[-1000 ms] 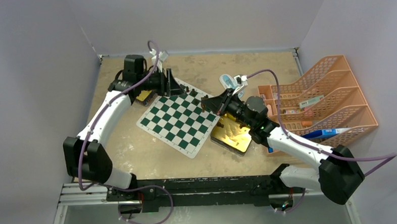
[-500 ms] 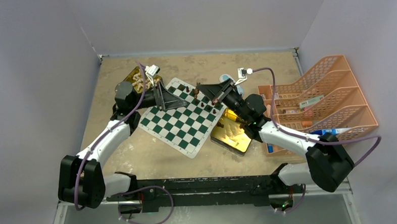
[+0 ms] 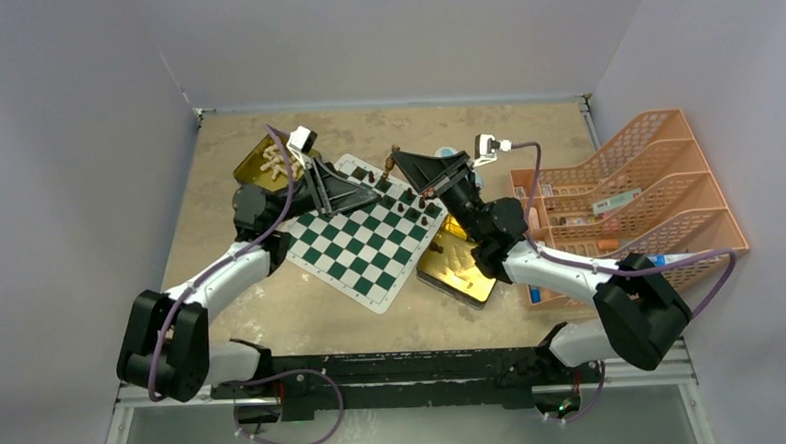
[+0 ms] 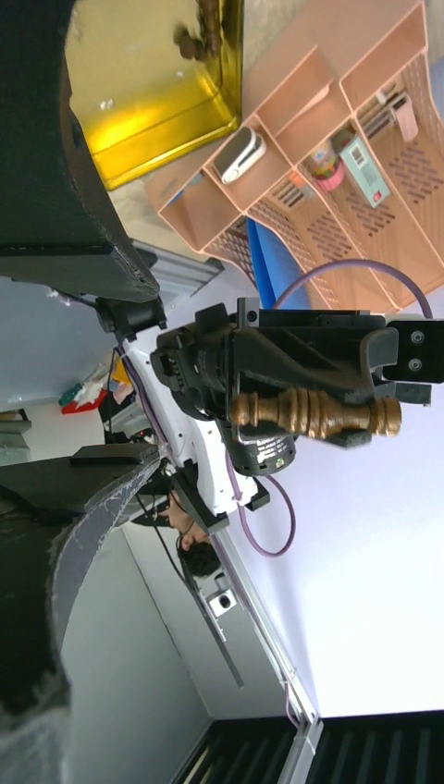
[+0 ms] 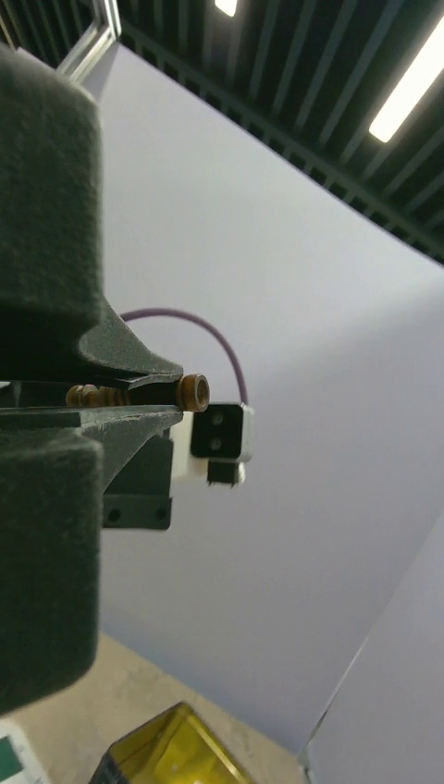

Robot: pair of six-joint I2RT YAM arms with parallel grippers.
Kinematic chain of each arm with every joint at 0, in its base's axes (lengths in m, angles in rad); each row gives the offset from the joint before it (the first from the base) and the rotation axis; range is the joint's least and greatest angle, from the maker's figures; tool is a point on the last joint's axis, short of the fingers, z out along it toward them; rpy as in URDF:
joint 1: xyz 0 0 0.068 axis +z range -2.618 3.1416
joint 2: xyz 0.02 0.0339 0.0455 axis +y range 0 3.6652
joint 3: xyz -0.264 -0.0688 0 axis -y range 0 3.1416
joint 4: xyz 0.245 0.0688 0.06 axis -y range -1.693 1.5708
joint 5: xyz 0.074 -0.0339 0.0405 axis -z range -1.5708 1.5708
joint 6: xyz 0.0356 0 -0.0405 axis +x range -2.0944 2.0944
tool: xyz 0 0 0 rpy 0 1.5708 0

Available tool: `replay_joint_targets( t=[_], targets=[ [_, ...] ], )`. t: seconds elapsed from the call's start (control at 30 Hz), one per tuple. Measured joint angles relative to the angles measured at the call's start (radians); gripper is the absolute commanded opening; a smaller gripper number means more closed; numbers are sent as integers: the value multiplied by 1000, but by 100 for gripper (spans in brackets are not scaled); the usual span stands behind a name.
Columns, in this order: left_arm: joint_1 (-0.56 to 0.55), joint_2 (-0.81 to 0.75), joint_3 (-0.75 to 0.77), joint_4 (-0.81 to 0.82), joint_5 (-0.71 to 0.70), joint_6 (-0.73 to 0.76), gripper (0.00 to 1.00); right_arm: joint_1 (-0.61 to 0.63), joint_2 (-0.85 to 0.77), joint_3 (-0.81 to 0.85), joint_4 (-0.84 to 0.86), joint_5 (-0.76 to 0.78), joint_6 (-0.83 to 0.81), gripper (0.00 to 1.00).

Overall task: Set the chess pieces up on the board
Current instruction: Place the chess piece on the chessboard.

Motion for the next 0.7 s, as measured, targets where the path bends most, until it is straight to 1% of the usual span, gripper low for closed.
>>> replay_joint_targets(
  t=[0.17, 0.3, 0.57, 0.7],
  targets=[
    [-61, 44, 3, 54, -51, -40, 55, 28, 0, -13, 93, 47, 7, 0],
    [-86, 86, 4, 114, -94, -92, 53, 42, 0, -34, 142, 68, 3, 0],
    [-110, 94, 11, 206, -163, -158, 49, 58, 0, -58, 159, 107, -9, 0],
    [-117, 94, 16, 227, -183, -178, 48, 66, 0, -62, 159, 129, -25, 0]
  ],
)
